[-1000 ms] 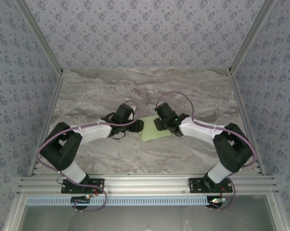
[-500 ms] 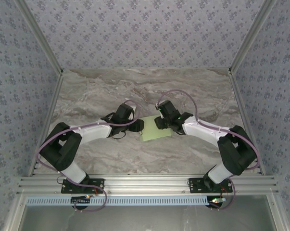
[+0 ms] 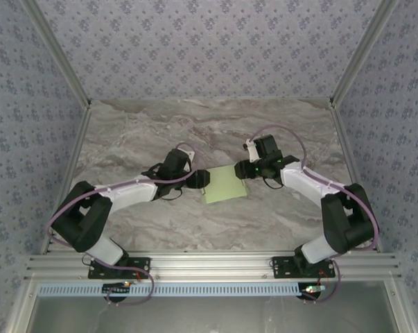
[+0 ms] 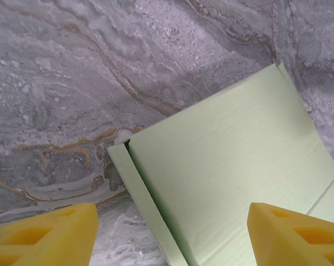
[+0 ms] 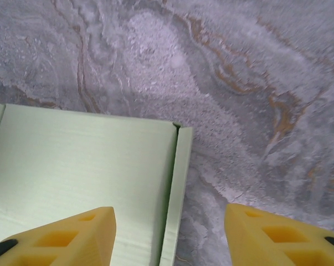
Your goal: Fold the paper box
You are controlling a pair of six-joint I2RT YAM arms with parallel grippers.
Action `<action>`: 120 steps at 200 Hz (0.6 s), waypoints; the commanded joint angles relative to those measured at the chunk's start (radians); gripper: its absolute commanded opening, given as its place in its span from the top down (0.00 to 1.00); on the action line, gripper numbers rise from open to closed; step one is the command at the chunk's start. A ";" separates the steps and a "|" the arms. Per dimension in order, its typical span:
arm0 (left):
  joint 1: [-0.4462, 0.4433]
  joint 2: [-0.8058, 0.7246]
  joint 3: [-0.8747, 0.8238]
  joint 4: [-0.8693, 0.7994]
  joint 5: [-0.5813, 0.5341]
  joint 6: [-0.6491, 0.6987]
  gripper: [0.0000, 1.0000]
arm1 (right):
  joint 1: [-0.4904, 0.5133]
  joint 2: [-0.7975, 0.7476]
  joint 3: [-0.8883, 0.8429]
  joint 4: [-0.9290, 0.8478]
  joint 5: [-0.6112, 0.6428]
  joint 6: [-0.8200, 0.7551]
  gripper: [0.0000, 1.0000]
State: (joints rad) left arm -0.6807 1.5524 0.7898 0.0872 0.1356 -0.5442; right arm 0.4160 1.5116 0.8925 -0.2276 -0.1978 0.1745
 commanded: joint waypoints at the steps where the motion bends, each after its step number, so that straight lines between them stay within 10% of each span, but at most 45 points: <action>1: -0.006 0.024 -0.006 0.030 0.054 -0.035 0.30 | -0.010 0.042 -0.005 0.007 -0.096 0.019 0.44; 120: -0.007 0.131 -0.075 0.134 0.112 -0.087 0.55 | 0.002 0.123 -0.095 0.088 -0.091 0.056 0.54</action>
State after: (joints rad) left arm -0.6807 1.6470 0.7380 0.2081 0.2451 -0.6308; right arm 0.4122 1.6009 0.8318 -0.1379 -0.3126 0.2100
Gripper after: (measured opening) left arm 0.476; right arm 0.473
